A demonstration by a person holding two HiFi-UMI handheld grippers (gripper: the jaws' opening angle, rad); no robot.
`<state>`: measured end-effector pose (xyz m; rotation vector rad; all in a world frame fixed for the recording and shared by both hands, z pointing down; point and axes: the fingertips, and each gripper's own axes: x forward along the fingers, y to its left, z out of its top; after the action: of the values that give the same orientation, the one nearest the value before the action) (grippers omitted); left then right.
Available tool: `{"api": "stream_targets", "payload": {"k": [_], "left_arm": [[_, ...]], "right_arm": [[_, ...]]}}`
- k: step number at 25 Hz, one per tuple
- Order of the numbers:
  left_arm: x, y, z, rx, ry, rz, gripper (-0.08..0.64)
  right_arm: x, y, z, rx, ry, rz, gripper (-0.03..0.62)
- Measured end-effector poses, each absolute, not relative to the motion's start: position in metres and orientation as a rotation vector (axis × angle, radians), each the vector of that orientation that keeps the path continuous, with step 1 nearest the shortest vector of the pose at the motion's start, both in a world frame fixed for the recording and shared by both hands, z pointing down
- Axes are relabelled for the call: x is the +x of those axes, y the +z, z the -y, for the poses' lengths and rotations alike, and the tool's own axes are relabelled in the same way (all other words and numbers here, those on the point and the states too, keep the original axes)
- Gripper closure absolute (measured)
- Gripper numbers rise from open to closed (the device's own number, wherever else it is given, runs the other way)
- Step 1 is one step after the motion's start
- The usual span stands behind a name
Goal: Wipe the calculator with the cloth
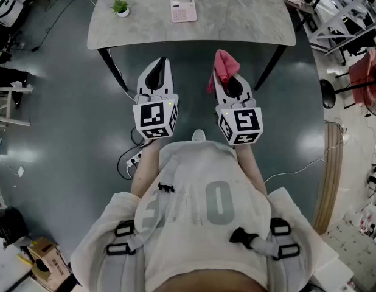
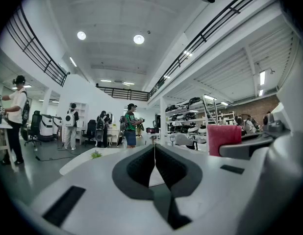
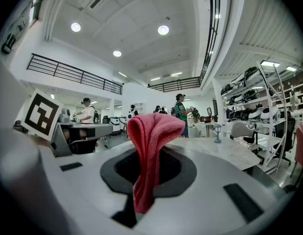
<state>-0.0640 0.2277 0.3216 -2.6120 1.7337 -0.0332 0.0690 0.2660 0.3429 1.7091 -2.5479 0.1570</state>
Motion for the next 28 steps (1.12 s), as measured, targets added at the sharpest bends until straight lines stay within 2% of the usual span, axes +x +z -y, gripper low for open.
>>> {"api": "stream_targets", "payload": {"k": [28], "left_arm": [[-0.082,0.333,-0.218,-2.61,-0.062,-1.853,0.538]], "right_arm": [[0.081,0.358,-0.247,1.713,0.211,2.523,0.538]]}}
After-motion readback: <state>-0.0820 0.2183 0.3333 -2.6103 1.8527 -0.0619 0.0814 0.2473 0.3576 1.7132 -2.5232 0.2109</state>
